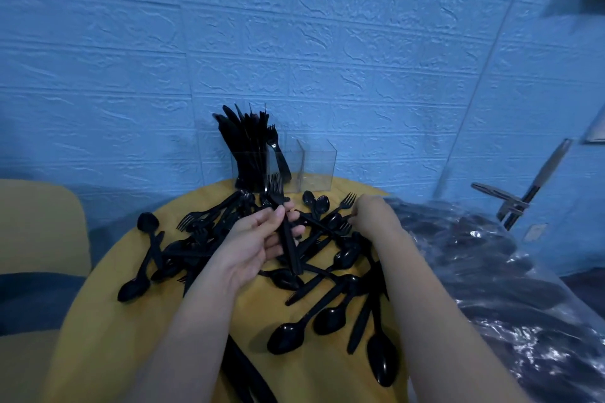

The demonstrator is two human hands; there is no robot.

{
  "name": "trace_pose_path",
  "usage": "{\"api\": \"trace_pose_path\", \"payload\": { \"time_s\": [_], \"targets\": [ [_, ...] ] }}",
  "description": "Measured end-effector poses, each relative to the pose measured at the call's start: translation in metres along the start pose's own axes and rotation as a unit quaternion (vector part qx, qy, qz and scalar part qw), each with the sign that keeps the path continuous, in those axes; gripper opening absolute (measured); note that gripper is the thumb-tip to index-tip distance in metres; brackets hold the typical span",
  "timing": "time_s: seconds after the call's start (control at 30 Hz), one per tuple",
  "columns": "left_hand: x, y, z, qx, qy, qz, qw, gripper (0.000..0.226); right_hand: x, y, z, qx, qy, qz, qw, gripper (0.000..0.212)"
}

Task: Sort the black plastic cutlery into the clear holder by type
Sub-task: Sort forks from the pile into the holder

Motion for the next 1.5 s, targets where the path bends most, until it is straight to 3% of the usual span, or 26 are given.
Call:
{"api": "trace_pose_path", "payload": {
  "time_s": [0.1, 0.17, 0.27, 0.5, 0.63, 0.77, 0.97, 1.03, 1.13, 1.23, 1.37, 1.5],
  "targets": [
    [0.003, 0.000, -0.004, -0.012, 0.010, -0.003, 1.000, 0.020, 0.013, -0.007, -0.003, -0.024, 0.018, -0.004, 1.000, 0.006],
    [0.004, 0.000, -0.006, -0.018, 0.013, -0.004, 1.000, 0.020, 0.023, -0.011, -0.007, -0.049, 0.052, -0.018, 0.997, 0.016],
    [0.005, -0.002, -0.009, -0.022, 0.016, -0.006, 1.000, 0.019, 0.034, -0.006, 0.002, -0.082, 0.033, 0.009, 0.996, 0.038],
    [0.007, -0.003, -0.013, -0.037, 0.020, -0.006, 0.999, 0.018, 0.050, -0.005, 0.016, -0.078, 0.010, 0.050, 0.996, 0.034],
    [0.008, -0.006, -0.013, -0.044, 0.018, -0.017, 0.999, 0.016, 0.054, 0.002, 0.013, 0.076, 0.034, 0.120, 0.989, 0.031],
    [0.008, -0.005, -0.015, -0.057, 0.020, -0.022, 0.998, 0.015, 0.059, 0.006, -0.017, 0.265, 0.089, 0.158, 0.947, 0.025],
    [0.006, 0.000, -0.015, -0.069, 0.023, -0.020, 0.997, 0.016, 0.031, -0.011, -0.104, 0.358, 0.233, 0.062, 0.902, 0.016],
    [0.004, 0.002, -0.015, -0.070, 0.023, -0.018, 0.997, 0.016, 0.015, -0.028, -0.116, 0.400, 0.196, 0.023, 0.895, 0.010],
    [0.001, 0.007, -0.012, -0.065, 0.020, -0.007, 0.998, 0.015, -0.012, -0.065, -0.118, 0.471, 0.062, -0.048, 0.879, 0.009],
    [-0.006, 0.010, -0.003, -0.058, -0.016, 0.009, 0.998, 0.019, -0.030, -0.096, -0.107, 0.467, -0.022, -0.105, 0.878, 0.011],
    [-0.012, 0.011, 0.005, -0.059, -0.051, 0.008, 0.997, 0.025, -0.031, -0.113, -0.097, 0.352, 0.010, -0.164, 0.922, 0.007],
    [-0.011, 0.005, 0.006, -0.026, -0.062, -0.007, 0.998, 0.022, -0.033, -0.114, -0.089, 0.320, 0.020, -0.173, 0.931, 0.007]
  ]
}}
Point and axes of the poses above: each hand's wrist, its own x-axis towards the middle knuckle, its own z-axis out of the palm, y = z × x, the point moved 7 cm from there along x, towards the middle knuckle, and after that the axes turned 15 degrees about y, right-handed, at the moved point
